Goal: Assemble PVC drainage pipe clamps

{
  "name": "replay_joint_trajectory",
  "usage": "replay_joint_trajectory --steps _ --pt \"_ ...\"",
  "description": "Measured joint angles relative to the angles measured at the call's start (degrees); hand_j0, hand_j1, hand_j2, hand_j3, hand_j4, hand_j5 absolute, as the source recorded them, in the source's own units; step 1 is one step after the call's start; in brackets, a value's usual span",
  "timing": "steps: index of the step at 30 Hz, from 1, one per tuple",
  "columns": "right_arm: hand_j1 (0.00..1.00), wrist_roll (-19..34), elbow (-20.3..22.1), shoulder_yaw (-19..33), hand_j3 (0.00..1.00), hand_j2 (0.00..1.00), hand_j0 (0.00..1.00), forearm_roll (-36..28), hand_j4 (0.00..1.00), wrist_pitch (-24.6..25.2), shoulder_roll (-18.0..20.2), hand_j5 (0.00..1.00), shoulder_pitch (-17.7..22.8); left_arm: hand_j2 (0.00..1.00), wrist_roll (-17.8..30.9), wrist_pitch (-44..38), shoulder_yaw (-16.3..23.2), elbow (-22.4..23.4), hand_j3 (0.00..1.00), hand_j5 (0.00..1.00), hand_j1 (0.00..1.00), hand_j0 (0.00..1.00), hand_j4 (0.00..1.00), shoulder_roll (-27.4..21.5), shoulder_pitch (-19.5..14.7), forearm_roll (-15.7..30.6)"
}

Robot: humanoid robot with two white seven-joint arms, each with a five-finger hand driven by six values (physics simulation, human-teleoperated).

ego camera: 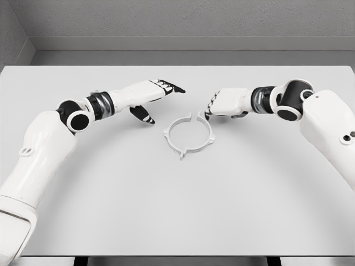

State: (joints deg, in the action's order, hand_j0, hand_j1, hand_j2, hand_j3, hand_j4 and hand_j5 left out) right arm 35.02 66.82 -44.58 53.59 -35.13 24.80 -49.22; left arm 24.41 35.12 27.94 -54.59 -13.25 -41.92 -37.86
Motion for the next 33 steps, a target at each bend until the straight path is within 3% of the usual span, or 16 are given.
replay_joint_trajectory --steps 33 --pt "0.75 0.0 0.8 0.3 0.75 0.75 0.75 -0.2 0.75 0.0 0.1 0.75 -0.5 1.0 0.0 0.0 0.0 -0.2 1.0 1.0 1.0 1.0 1.0 0.3 1.4 -0.2"
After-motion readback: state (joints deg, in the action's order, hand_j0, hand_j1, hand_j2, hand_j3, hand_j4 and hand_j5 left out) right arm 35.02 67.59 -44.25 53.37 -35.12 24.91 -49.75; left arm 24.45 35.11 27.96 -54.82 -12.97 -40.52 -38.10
